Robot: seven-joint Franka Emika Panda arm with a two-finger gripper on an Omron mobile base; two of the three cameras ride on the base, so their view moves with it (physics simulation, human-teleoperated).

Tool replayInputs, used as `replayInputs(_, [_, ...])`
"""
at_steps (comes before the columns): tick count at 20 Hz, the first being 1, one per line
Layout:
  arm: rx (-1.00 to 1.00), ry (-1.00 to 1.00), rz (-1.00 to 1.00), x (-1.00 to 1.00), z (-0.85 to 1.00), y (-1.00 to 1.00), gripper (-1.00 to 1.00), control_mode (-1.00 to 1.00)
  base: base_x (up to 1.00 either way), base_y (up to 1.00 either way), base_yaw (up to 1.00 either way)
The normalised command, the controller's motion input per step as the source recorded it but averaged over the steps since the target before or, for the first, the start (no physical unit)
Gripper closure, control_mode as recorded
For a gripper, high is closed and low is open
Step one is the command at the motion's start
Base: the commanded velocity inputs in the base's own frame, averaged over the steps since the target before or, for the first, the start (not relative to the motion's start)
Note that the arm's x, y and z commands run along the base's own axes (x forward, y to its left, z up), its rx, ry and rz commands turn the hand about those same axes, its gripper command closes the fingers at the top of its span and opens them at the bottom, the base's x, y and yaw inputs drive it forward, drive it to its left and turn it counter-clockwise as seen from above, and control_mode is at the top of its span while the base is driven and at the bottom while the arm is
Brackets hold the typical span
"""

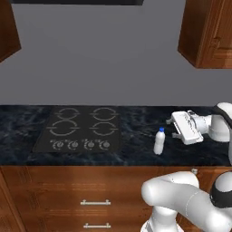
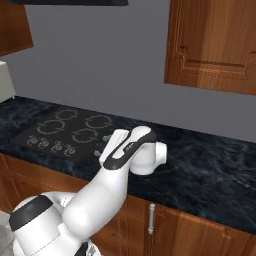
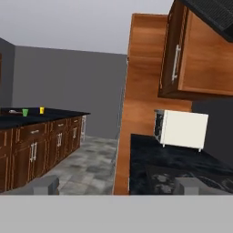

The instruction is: Place the drinks on the dining counter in a tight cluster.

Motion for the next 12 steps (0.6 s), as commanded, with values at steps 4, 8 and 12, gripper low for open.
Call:
replayInputs(4, [0.0, 0.0, 0.0, 0.0, 0.0, 0.0, -1.0, 1.0, -0.25, -0.36, 0.0])
replayInputs(8, [0.0, 0.0, 0.0, 0.0, 0.0, 0.0, -1.0, 1.0, 0.18, -0.22, 0.0])
replayInputs(12, [0.0, 0.0, 0.0, 0.0, 0.0, 0.0, -1.0, 1.0, 0.44, -0.15, 0.0])
